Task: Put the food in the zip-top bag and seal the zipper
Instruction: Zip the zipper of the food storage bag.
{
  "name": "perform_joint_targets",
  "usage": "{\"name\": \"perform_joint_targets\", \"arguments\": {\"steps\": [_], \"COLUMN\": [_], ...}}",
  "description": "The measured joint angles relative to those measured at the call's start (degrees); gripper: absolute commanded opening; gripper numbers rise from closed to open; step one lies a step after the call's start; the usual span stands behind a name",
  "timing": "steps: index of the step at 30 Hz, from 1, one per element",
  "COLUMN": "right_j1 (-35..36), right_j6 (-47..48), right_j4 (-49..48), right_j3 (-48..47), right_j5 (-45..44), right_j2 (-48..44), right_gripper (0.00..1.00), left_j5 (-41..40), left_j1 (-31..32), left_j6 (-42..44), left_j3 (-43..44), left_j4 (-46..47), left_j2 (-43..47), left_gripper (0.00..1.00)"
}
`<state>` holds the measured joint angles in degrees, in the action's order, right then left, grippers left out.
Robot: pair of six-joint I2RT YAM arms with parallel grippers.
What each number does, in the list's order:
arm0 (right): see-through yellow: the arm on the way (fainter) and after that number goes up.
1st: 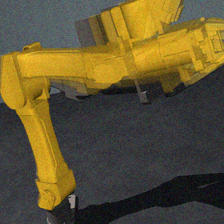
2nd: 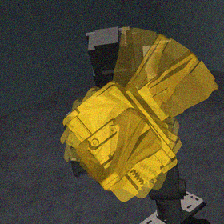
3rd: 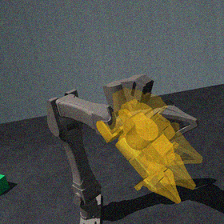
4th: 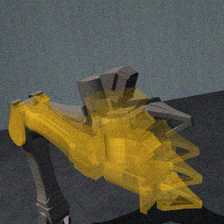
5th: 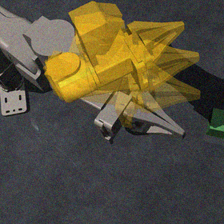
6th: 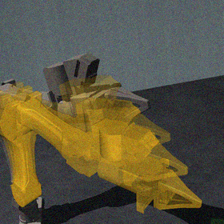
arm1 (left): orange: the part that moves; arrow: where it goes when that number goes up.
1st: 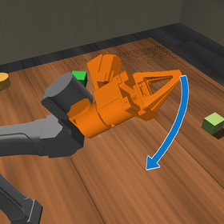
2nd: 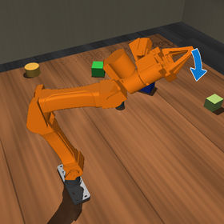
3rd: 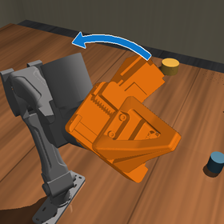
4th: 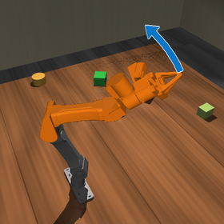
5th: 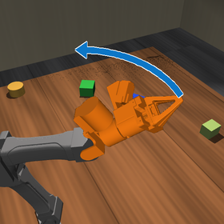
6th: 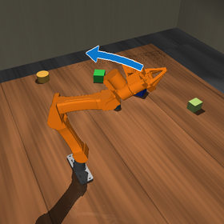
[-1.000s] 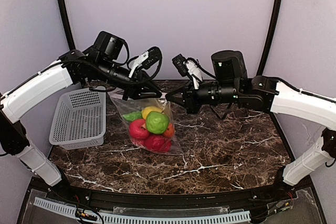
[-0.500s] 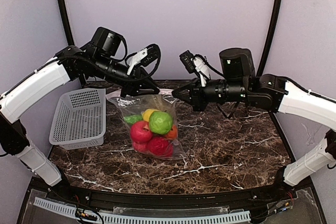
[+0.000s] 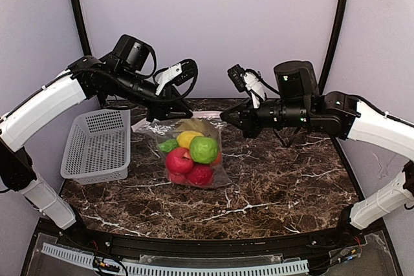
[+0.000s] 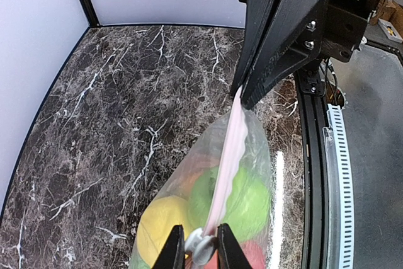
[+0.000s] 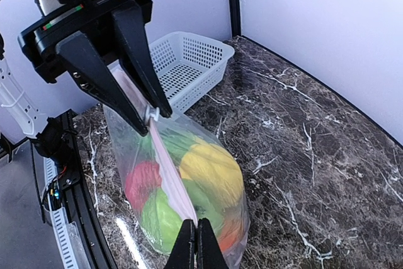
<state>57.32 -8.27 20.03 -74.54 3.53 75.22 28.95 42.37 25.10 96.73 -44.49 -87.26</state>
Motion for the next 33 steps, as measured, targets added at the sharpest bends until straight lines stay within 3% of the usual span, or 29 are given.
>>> {"name": "perform_joint_targets", "arguments": {"steps": [8,33], "right_j1": [-2.1,-11.5], "right_j6": [-2.4,-4.5], "right_j4": [3.1,9.1], "right_j3": [-0.6,-0.6], "right_j5": [-4.8,-7.7], "right_j2": [0.0,-0.9], "right_gripper": [0.0,0.0], "left_j5": [-1.6,-3.3], "left_j1": [-1.0,-4.6], "left_j6": [0.4,1.7], "left_j3": [0.0,-0.3], "left_j4": [-0.7,-2.5], "left_j2": [0.0,-0.1], "left_gripper": [0.01,0.01]}}
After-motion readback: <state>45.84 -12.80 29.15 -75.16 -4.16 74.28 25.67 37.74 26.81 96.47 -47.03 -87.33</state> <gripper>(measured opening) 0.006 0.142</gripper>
